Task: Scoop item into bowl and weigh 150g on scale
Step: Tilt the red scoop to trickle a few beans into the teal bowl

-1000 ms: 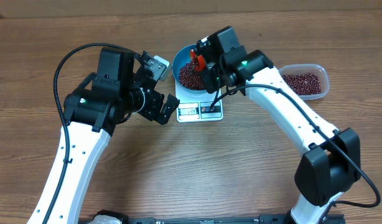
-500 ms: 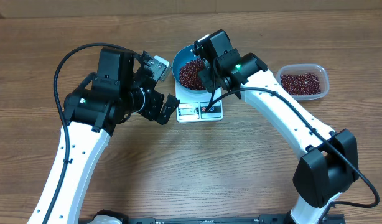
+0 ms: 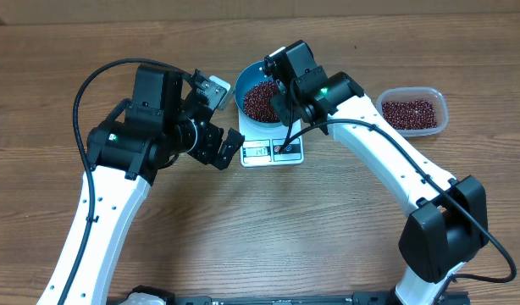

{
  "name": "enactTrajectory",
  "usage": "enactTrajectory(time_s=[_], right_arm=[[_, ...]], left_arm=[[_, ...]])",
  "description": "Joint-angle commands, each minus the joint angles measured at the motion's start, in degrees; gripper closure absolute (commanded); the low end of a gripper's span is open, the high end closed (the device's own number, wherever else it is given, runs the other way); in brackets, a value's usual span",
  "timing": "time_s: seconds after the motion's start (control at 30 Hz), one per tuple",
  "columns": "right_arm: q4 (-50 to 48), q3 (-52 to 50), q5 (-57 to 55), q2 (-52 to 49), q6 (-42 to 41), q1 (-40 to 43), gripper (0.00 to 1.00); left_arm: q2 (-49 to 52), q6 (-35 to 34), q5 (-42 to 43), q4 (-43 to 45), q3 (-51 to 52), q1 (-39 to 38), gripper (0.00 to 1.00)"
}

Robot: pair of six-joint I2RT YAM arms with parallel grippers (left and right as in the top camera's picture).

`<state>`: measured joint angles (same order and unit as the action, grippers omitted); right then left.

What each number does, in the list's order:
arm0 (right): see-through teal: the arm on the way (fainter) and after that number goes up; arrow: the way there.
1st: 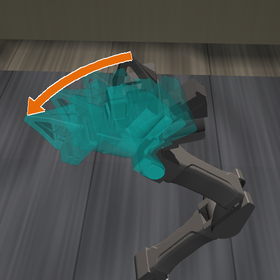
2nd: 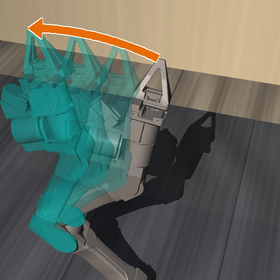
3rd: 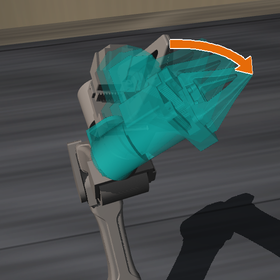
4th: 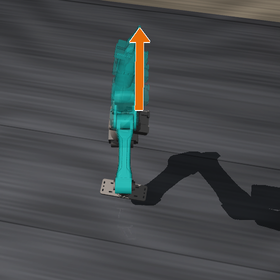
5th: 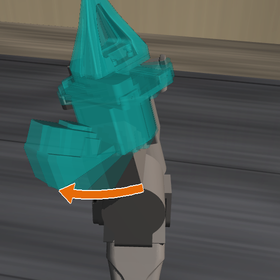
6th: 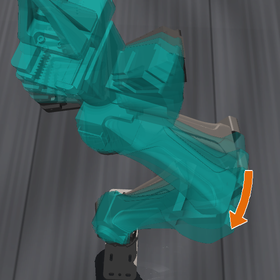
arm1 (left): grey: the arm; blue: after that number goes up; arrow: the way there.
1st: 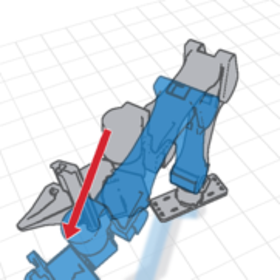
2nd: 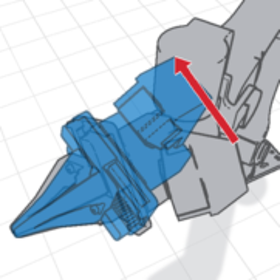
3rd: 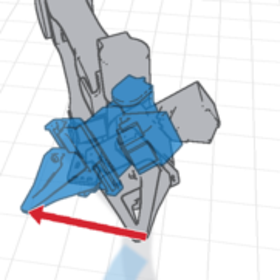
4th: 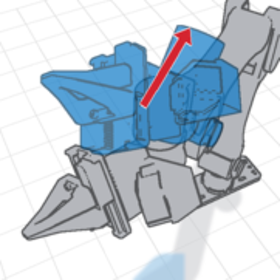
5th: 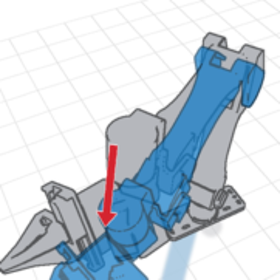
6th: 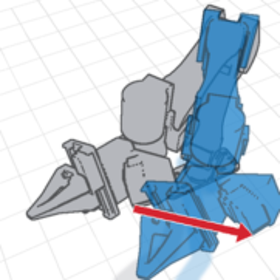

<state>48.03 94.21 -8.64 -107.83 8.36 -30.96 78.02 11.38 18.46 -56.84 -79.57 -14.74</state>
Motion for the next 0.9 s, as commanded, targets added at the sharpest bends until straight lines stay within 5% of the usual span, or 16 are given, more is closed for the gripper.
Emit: enactTrajectory(time_s=[0.0, 0.87], right_arm=[[-0.44, 1.55, -0.81, 0.59, 1.14, -0.20, 0.96], [-5.53, 2.12, -8.68, 0.68, 17.51, -1.25, 0.96]], left_arm=[[0.35, 0.87, 0.42, 0.09, -0.83, 0.09, 0.00], [0.35, 0.85, 0.42, 0.09, -0.83, 0.11, 0.01]])
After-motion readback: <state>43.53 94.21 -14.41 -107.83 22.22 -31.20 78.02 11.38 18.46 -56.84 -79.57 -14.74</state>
